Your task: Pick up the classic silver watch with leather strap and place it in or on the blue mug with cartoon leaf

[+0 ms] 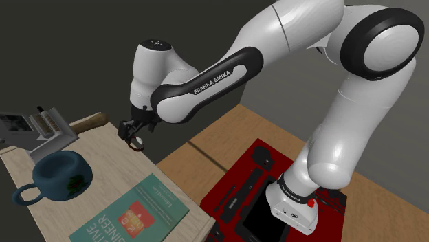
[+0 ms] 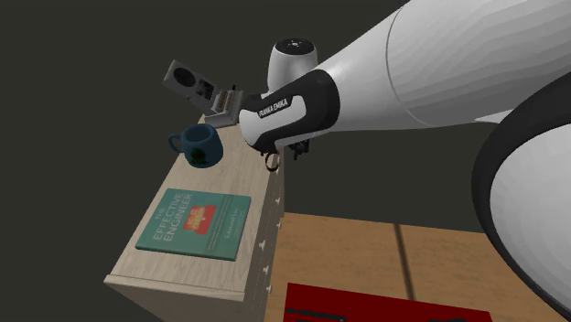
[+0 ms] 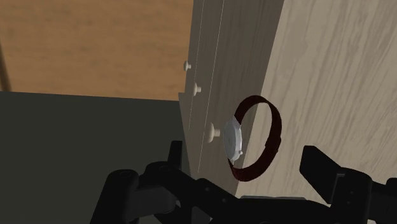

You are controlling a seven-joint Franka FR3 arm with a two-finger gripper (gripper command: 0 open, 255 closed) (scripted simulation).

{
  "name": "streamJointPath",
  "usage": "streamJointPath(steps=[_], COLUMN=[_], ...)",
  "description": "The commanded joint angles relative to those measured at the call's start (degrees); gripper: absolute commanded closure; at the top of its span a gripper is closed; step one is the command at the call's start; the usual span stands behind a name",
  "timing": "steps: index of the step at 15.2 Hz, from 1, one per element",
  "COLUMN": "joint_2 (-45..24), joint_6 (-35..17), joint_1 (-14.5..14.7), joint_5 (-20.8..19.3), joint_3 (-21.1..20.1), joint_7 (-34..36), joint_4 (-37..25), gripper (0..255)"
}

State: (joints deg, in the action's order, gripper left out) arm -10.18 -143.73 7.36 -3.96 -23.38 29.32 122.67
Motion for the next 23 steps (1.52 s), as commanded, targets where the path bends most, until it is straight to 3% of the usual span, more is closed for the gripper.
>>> streamJointPath(steps=[1, 2, 3, 12, 23], joint_2=[-0.01, 0.0, 0.0, -0.01, 4.84], joint_6=[-0.02, -0.01, -0.01, -0.02, 7.8], joint_1=[0.0, 0.0, 0.0, 0.0, -0.67], joint_5=[-0.01, 0.0, 0.0, -0.01, 3.13], joint_3=[0.0, 0.0, 0.0, 0.0, -0.67], joint_7=[0.0, 0.0, 0.0, 0.0, -1.99], joint_4=[0.01, 0.0, 0.0, 0.01, -3.38], gripper=[0, 0, 255, 255, 255])
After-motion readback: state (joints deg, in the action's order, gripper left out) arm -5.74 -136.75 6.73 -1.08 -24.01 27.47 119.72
